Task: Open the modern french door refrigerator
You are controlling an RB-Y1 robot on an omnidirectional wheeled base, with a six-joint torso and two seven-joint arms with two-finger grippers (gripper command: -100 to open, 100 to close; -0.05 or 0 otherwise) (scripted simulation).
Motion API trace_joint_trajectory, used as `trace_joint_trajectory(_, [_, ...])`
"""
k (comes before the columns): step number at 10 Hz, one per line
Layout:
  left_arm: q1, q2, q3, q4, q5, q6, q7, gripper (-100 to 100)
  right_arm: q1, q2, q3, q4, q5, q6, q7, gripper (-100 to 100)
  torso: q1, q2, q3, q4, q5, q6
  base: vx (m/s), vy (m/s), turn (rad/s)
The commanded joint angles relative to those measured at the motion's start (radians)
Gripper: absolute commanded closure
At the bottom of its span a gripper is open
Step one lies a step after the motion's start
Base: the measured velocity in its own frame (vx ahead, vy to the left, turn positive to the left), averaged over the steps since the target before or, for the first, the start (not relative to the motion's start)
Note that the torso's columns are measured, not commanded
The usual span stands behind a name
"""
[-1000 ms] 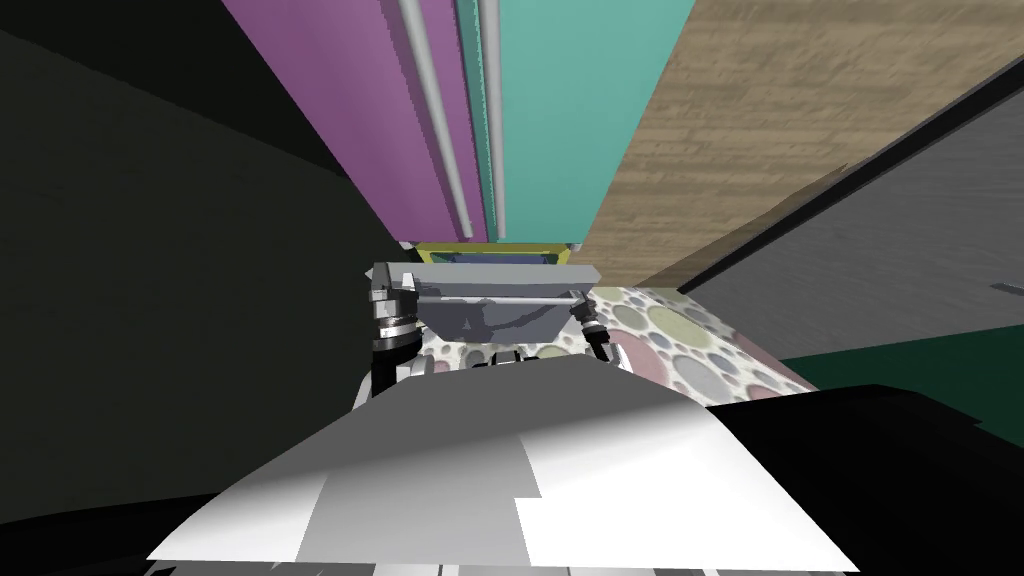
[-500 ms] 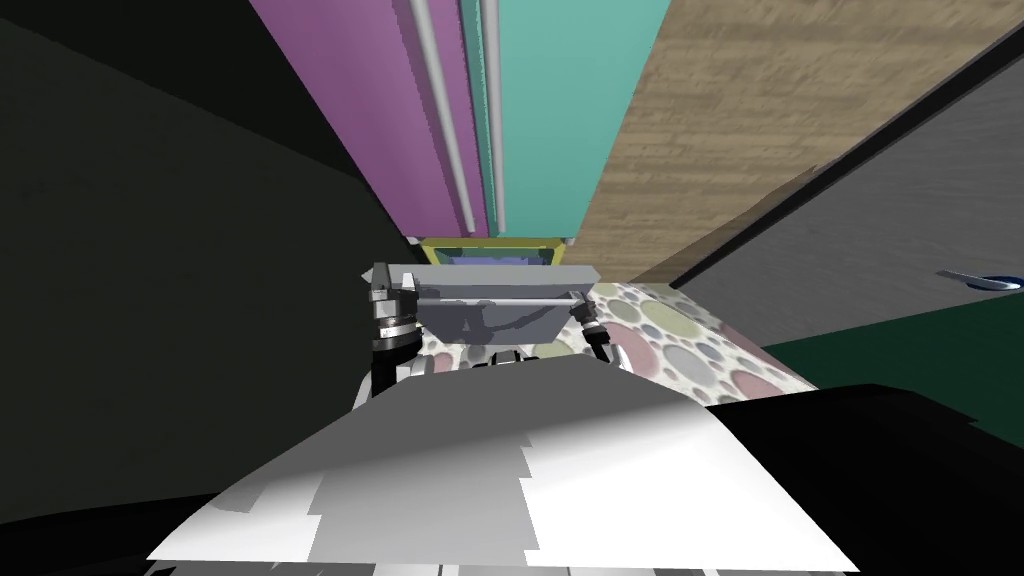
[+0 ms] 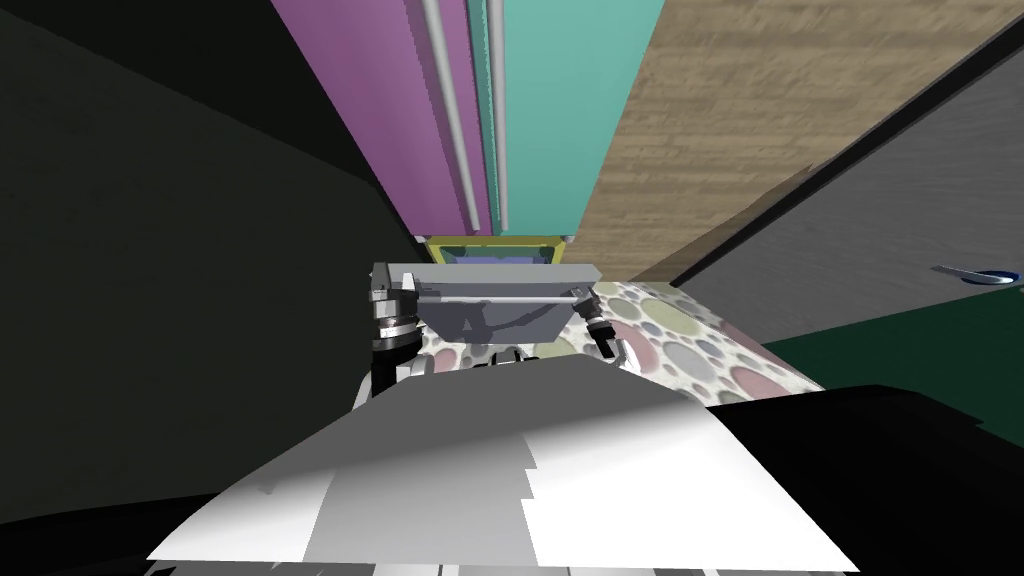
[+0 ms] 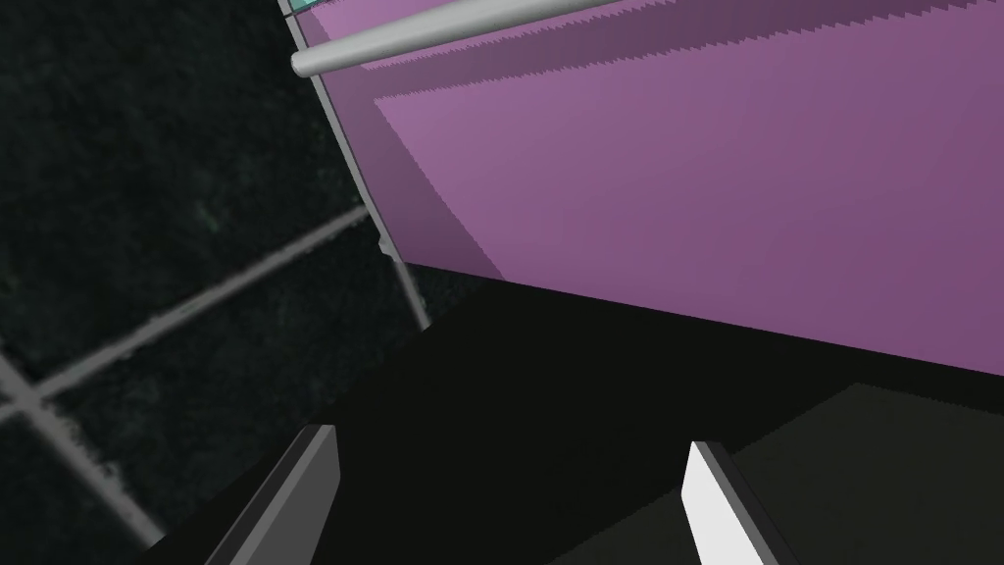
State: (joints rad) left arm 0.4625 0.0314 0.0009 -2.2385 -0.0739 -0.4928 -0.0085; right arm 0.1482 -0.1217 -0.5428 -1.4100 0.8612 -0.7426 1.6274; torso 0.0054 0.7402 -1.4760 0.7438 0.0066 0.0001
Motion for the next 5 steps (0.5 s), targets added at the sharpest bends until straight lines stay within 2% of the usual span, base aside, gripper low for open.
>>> trace_joint_trajectory(1, [0.000, 0.000, 0.000, 0.000, 0.000, 0.000, 0.000, 0, -0.019, -0.046, 0.008, -0.031, 0.002, 0.043, -0.054, -100, 0.001, 0.005, 0.003, 0.002, 0.001, 0.000, -0.024, 0.039, 0.023])
trace_joint_trajectory(3, [0.000, 0.000, 0.000, 0.000, 0.000, 0.000, 0.000, 0, -0.019, -0.046, 0.008, -0.031, 0.002, 0.043, -0.054, -100, 0.003, 0.010, 0.006, 0.005, 0.003, 0.001, -0.015, 0.018, 0.001])
trace_joint_trajectory(5, [0.000, 0.000, 0.000, 0.000, 0.000, 0.000, 0.000, 0, -0.035, -0.095, 0.016, -0.049, 0.006, 0.089, -0.110, -100, 0.006, 0.012, 0.006, 0.008, 0.006, 0.001, -0.047, 0.037, 0.034])
